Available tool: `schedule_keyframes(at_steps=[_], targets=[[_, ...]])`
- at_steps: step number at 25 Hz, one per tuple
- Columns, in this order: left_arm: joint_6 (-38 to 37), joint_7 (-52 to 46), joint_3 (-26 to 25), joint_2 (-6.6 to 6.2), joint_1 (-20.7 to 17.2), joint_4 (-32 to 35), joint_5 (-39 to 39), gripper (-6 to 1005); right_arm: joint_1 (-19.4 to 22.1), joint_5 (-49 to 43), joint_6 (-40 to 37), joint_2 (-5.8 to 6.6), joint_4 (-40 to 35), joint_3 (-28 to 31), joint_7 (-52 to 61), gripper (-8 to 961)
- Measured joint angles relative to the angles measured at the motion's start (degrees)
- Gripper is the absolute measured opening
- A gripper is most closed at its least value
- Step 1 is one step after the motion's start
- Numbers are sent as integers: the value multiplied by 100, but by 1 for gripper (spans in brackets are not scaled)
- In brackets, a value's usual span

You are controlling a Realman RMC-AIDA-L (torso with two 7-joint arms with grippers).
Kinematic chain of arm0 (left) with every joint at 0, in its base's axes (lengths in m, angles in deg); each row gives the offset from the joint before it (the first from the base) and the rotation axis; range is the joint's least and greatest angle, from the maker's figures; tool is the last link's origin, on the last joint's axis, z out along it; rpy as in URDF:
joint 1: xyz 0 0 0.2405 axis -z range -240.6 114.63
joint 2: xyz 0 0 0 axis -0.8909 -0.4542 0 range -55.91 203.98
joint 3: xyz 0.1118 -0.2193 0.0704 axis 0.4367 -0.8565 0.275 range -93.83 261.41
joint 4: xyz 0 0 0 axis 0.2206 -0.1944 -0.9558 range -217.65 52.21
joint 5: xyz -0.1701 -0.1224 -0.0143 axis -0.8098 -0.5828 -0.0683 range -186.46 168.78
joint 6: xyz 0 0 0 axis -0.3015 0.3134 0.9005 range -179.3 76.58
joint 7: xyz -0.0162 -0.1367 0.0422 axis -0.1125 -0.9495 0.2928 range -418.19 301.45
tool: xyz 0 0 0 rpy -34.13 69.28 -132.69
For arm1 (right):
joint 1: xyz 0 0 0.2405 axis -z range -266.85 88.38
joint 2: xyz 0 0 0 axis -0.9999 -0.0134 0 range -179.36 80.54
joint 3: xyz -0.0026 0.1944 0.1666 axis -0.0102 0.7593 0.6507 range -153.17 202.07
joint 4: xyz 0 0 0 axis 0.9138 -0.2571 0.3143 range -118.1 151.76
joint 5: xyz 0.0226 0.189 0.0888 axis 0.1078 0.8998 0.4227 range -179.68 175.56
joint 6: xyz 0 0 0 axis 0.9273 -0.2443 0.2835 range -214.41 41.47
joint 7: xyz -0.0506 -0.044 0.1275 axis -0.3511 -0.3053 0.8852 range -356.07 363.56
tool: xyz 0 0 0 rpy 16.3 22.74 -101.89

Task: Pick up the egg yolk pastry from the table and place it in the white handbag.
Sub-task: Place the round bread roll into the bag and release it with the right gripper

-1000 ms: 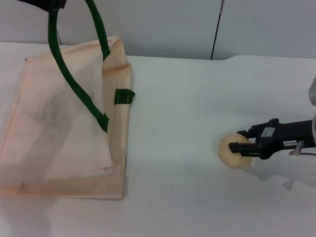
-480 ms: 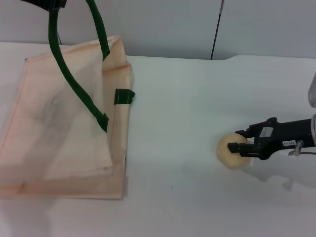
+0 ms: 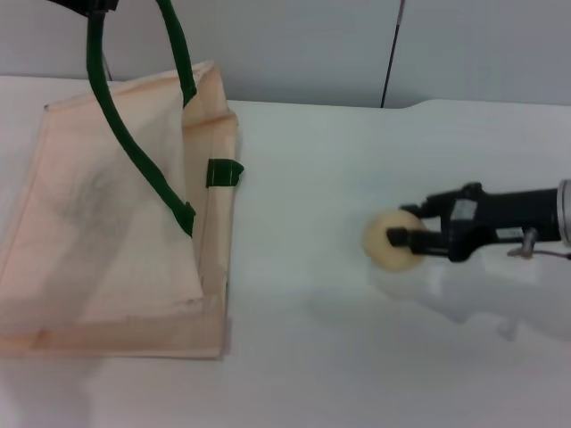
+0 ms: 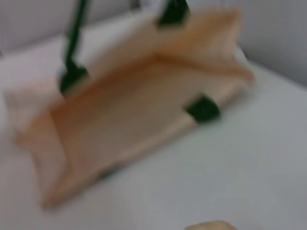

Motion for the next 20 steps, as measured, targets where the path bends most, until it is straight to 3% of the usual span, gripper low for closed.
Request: schedule_keyframes(at_steps=[9,20], targets=[[5,-27,167,23,174,124,-110,119,-257,1135,188,-30,214,-524,-283,407],[7,-317,763,28,239,382,-533,119,-1006,1623,-595,-30,-834,-571,-1201,398]])
